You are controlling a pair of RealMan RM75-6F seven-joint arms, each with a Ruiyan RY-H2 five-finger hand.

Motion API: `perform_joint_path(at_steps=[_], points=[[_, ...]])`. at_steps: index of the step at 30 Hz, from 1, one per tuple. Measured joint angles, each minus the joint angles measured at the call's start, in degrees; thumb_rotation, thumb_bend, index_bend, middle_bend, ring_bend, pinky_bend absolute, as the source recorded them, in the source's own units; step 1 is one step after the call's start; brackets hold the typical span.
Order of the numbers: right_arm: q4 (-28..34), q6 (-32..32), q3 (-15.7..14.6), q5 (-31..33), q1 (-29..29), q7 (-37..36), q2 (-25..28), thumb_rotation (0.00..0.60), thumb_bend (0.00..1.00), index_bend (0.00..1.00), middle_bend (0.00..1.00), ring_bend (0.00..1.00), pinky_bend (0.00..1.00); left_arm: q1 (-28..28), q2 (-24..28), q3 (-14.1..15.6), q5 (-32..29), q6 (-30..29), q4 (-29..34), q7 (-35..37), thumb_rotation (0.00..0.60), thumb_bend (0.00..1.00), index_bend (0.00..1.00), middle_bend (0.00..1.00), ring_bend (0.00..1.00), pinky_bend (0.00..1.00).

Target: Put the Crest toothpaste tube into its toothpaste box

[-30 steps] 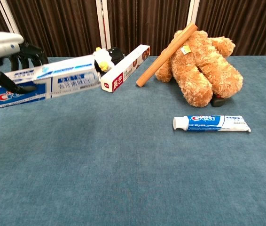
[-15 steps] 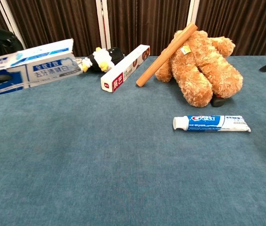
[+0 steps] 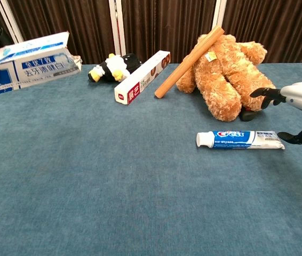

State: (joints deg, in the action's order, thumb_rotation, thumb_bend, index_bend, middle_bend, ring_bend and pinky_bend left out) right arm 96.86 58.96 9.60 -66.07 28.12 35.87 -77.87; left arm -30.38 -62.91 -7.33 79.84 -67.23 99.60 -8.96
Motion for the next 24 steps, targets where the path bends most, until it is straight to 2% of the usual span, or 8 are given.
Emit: perform_joint_path(at_steps=[7, 14, 24], points=[[-1.4, -1.0, -1.5, 4.5, 2.2, 3.1, -1.9, 0.6, 0.4, 0.11, 0.26, 0.23, 0.15, -0.5, 3.0, -0.3, 1.5, 1.3, 1.2, 3.4, 0.6, 0.43, 0.37, 0.49, 0.45, 0.46], [-4.6, -0.8, -2.1, 4.9, 2.8, 2.0, -3.2, 0.6, 0.4, 0.25, 0.39, 0.33, 0.19, -0.5, 2.5, -0.2, 1.7, 1.4, 1.2, 3.0, 0.6, 0.43, 0.37, 0.49, 0.45, 0.46], [-9.1, -0.5, -2.7, 3.5, 3.3, -1.1, -5.2, 0.6, 0.4, 0.26, 0.4, 0.33, 0.19, -0.4, 2.0, -0.3, 1.5, 1.1, 0.7, 3.1, 0.6, 0.43, 0.37, 0.49, 0.45, 0.46]])
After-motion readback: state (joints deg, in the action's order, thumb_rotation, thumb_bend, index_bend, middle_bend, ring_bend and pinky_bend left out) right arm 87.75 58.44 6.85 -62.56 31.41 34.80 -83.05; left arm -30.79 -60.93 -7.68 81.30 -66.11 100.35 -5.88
